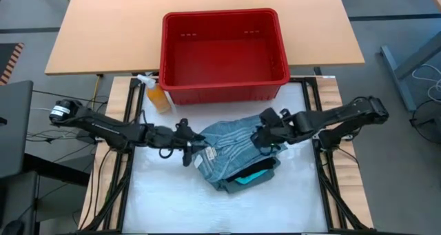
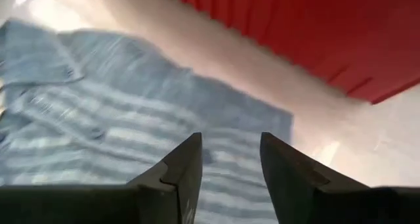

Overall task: Fold Laundry from Bin
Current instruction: Put the folded clothes into the red bin

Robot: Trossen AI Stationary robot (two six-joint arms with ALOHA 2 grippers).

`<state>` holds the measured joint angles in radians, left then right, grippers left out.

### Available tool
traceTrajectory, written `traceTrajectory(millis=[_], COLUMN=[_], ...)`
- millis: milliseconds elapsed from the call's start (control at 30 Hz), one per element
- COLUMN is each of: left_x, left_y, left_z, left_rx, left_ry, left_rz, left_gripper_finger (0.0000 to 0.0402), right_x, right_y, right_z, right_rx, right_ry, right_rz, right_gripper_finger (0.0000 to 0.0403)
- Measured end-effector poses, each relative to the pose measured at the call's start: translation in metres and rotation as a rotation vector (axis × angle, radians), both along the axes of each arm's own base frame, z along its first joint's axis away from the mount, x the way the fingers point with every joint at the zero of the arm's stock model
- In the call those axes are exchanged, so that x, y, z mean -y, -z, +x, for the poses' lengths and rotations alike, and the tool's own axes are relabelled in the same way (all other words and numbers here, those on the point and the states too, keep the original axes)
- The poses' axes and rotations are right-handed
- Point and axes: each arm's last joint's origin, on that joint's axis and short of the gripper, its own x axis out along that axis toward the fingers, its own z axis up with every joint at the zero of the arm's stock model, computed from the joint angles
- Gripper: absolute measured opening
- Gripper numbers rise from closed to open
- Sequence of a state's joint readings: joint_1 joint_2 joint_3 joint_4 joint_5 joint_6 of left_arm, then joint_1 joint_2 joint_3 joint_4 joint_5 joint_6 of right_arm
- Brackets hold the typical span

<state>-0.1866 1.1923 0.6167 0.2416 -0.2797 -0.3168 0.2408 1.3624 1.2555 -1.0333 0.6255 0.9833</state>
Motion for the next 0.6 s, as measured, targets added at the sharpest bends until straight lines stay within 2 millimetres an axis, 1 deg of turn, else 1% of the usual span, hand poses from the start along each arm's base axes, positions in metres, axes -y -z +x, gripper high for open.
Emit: traceTrajectory(millis=[200,367,467,600], left_x=[0.027,0.041,0.049,0.058], left_y=[-0.003,-0.004,0.001,0.003], left_z=[-0.021,-0.040,-0.049,-0.058], left_rx=[-0.046,-0.056,-0.097,-0.144], left_ry=[-0.011,-0.142,-0.175,-0.153], left_rz=[-0.034,-0.182,-0.258,-0.379], left_gripper_finger=[0.0174,0.0174,0.0178,0.0197], right_x=[-0.007,-0.006,-0.003,0.002], right_y=[0.008,0.026,0.037,0.051], right_z=[-0.033,-0.063,-0.077,-0.091], right_rx=[0.105,0.198,0.225,0.252], right_ry=[0.044,0.136,0.157,0.140], right_rz=[0.011,0.077,0.131,0.191], right_gripper_finger=[0.0216,0.0257,0.0269,0.0272])
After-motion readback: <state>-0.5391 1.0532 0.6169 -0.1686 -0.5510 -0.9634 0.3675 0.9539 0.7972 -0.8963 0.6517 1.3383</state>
